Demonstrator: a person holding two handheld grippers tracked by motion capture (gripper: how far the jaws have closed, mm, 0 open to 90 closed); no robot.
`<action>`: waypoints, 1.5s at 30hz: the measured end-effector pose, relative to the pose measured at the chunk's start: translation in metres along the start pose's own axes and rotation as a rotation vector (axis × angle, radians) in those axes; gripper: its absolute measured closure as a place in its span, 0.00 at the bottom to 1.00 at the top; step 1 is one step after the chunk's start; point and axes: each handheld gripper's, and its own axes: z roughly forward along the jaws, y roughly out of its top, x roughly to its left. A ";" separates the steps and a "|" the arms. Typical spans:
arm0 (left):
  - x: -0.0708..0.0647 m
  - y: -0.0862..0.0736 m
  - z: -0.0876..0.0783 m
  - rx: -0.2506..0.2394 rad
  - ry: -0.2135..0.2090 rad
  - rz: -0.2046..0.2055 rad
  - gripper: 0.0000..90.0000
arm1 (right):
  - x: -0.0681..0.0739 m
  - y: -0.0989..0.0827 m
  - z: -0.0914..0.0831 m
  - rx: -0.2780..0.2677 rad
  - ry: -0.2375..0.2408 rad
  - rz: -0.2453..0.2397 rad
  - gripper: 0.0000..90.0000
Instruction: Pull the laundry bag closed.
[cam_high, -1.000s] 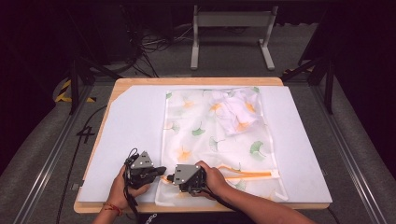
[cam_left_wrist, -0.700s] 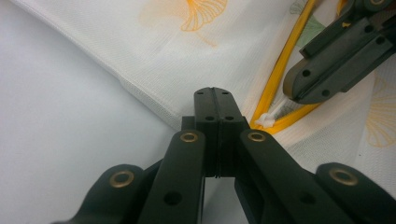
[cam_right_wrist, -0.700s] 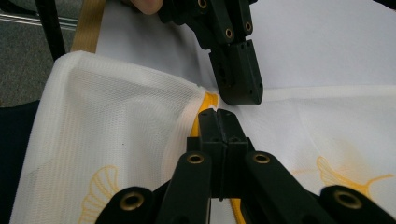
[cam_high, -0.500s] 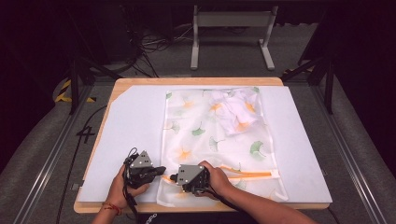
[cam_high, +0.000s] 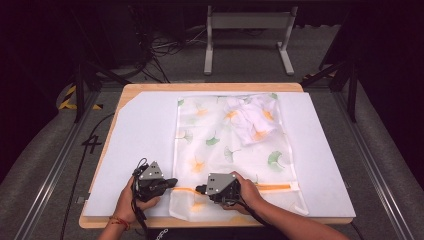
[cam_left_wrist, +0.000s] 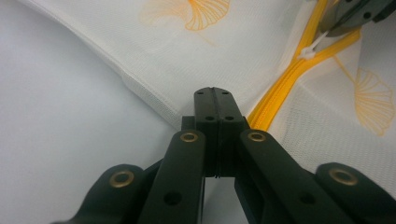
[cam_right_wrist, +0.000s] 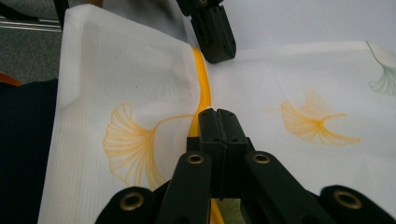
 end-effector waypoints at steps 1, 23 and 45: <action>0.000 0.000 0.000 0.002 0.000 0.003 1.00 | 0.000 0.000 0.000 0.000 0.000 0.000 1.00; -0.003 0.002 0.000 0.016 0.015 0.035 1.00 | -0.011 -0.045 -0.057 -0.018 -0.041 0.089 1.00; -0.001 0.003 0.000 0.023 0.011 0.029 1.00 | -0.017 -0.100 -0.121 -0.053 -0.088 0.149 1.00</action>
